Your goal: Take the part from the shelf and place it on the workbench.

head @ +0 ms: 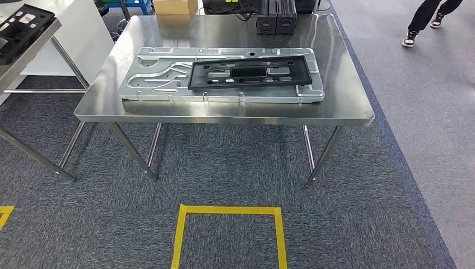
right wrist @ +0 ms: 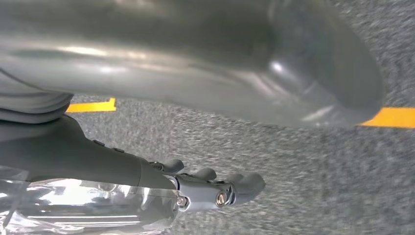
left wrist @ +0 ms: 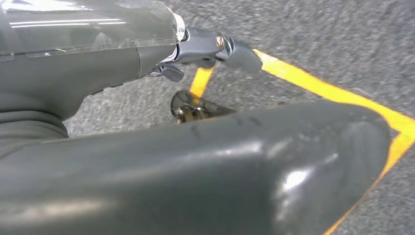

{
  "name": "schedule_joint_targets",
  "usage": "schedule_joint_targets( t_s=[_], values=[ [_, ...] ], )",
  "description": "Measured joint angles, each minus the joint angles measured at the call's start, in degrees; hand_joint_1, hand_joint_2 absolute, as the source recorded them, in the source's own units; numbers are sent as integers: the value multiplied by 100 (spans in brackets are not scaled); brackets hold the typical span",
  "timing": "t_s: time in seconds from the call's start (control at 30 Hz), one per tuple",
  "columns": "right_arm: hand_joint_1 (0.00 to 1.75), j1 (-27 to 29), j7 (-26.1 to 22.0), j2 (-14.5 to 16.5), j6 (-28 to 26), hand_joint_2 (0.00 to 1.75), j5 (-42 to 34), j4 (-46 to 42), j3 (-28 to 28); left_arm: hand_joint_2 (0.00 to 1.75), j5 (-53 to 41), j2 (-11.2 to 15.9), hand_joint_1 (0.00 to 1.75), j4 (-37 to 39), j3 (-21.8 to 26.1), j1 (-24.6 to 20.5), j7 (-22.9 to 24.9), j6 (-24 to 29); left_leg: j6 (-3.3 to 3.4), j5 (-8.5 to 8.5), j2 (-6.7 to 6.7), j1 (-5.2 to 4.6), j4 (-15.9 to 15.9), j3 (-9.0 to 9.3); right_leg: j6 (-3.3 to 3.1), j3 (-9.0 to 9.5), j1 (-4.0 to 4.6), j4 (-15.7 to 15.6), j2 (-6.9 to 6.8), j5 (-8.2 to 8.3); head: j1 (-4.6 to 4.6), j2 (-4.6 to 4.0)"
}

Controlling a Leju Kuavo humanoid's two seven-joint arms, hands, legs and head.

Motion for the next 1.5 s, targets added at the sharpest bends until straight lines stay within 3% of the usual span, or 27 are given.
schedule_joint_targets(
  t_s=[0.07,0.1,0.17,0.23,0.3,0.37,0.43,0.5,0.57,0.6,0.67,0.73,0.8,0.83,0.9,0.97,1.0,1.07,1.1,1.13,1.2,1.23,1.3,1.33,1.37,1.43,1.5],
  values=[
    [0,6,-59,-3,71,0,-73,1,-57,0,-3,-11,0,0,0,-9,-7,1,11,-528,-2,-4,745,-155,-38,-170,44,7,17,135,1,0],
    [0,6,-91,-3,102,0,-102,1,-90,0,-5,-13,0,0,0,-16,-11,2,29,-608,-5,-12,1037,-164,-46,-267,68,13,34,210,1,0],
    [0,3,-137,-1,133,0,-94,2,-132,0,-15,-13,0,0,-1,-26,-17,2,83,-375,-14,-41,1098,73,-53,-463,99,38,65,351,1,0],
    [0,-2,-154,6,131,0,-26,3,-140,0,-23,-10,0,0,-2,-52,-25,-1,152,-118,-34,-83,393,685,-38,-610,110,66,88,471,0,0],
    [0,-2,-179,19,142,0,10,4,-143,0,-23,-6,0,0,-2,-98,-36,-5,223,-211,-58,-128,-522,1298,11,-678,115,76,98,584,1,0],
    [0,0,-235,26,175,0,20,6,-149,0,-21,-4,0,0,-2,-122,-46,-8,289,-301,-64,-163,-916,1480,78,-704,103,51,93,707,2,0],
    [0,-2,-301,25,198,0,42,9,-160,0,-20,-11,0,0,-2,-126,-48,-9,368,-169,-31,-150,-953,1388,141,-749,89,69,89,690,2,0],
    [0,-8,-350,24,201,0,66,11,-168,0,-20,-21,0,0,-1,-127,-53,-9,441,10,6,-131,-980,1231,186,-860,78,417,79,213,2,0],
    [0,-9,-367,23,199,0,74,11,-174,0,-19,-23,0,0,0,-121,-61,-9,466,161,25,-141,-947,1021,228,-1003,60,1141,71,-400,2,0],
    [0,-10,-368,22,198,0,77,11,-178,0,-19,-23,0,0,0,-119,-63,-9,460,231,34,-143,-921,907,251,-1039,51,1485,69,-519,2,0],
    [0,-15,-368,17,197,0,80,11,-187,0,-20,-23,0,0,-1,-122,-63,-9,434,366,52,-143,-841,654,284,-904,24,1741,59,-311,2,0],
    [0,-35,-368,9,197,0,84,10,-203,0,-22,-23,0,0,-1,-126,-64,-9,394,484,58,-144,-726,404,288,-367,-4,1236,47,-55,1,0],
    [0,-63,-369,-5,195,0,92,8,-221,0,-26,-28,0,0,-2,-127,-71,-9,340,575,60,-153,-601,231,242,323,10,318,43,-210,0,0],
    [0,-73,-370,-10,191,0,95,8,-227,0,-28,-30,0,0,-2,-126,-75,-9,307,625,63,-150,-565,182,203,533,32,-3,43,-324,0,0],
    [0,-72,-372,-17,181,0,99,11,-237,0,-33,-30,0,0,-2,-121,-80,-8,237,729,63,-130,-553,122,99,571,62,-189,32,-342,1,0],
    [0,-67,-372,-22,170,0,101,16,-248,0,-35,-27,0,0,-2,-105,-81,-8,171,536,29,-100,-430,34,-4,432,54,-187,4,-202,1,0],
    [0,-66,-372,-26,167,0,104,19,-253,0,-36,-29,0,0,-2,-94,-81,-8,143,269,11,-86,-228,-32,-43,344,46,-190,-12,-120,0,0],
    [0,-67,-374,-36,174,0,116,19,-261,0,-38,-38,0,0,-2,-82,-82,-9,105,-346,-3,-60,450,-174,-76,145,60,-180,-20,42,-1,0],
    [0,-64,-381,-39,187,0,123,20,-265,0,-40,-41,0,0,-2,-82,-85,-10,94,-507,-3,-53,802,-211,-75,31,67,-167,-21,123,-1,0],
    [0,-60,-395,-40,206,0,128,20,-269,0,-42,-41,0,0,-2,-82,-90,-10,90,-514,-3,-49,1042,-189,-69,-91,71,-145,-21,201,-1,0],
    [0,-57,-436,-42,233,0,131,20,-278,0,-44,-41,0,0,-2,-85,-101,-12,96,-217,-4,-48,988,109,-46,-343,66,-76,-17,339,-1,0],
    [0,-59,-454,-42,237,0,131,20,-281,0,-47,-41,0,0,-2,-91,-107,-13,106,-88,-6,-48,665,417,-26,-454,61,-33,-13,401,-1,0],
    [0,-61,-476,-40,229,0,129,20,-291,0,-62,-40,0,0,-2,-114,-116,-14,143,-151,-16,-63,-291,1157,33,-605,66,45,-5,511,-1,0],
    [0,-62,-485,-40,226,0,126,21,-300,0,-72,-39,0,0,-3,-126,-121,-14,168,-252,-21,-76,-656,1405,67,-642,69,64,-9,569,0,0],
    [0,-62,-497,-39,224,0,122,21,-309,0,-81,-39,0,0,-3,-134,-125,-16,198,-324,-24,-92,-862,1521,104,-664,67,64,-14,630,0,0],
    [0,-55,-524,-39,223,0,115,22,-323,0,-89,-41,0,0,-4,-132,-129,-21,275,-254,-5,-100,-911,1452,178,-695,53,53,-14,705,1,0],
    [0,-45,-545,-39,226,0,110,24,-328,0,-91,-46,0,0,-4,-133,-129,-27,370,-98,27,-97,-928,1318,226,-793,37,299,5,358,2,0]
  ],
)
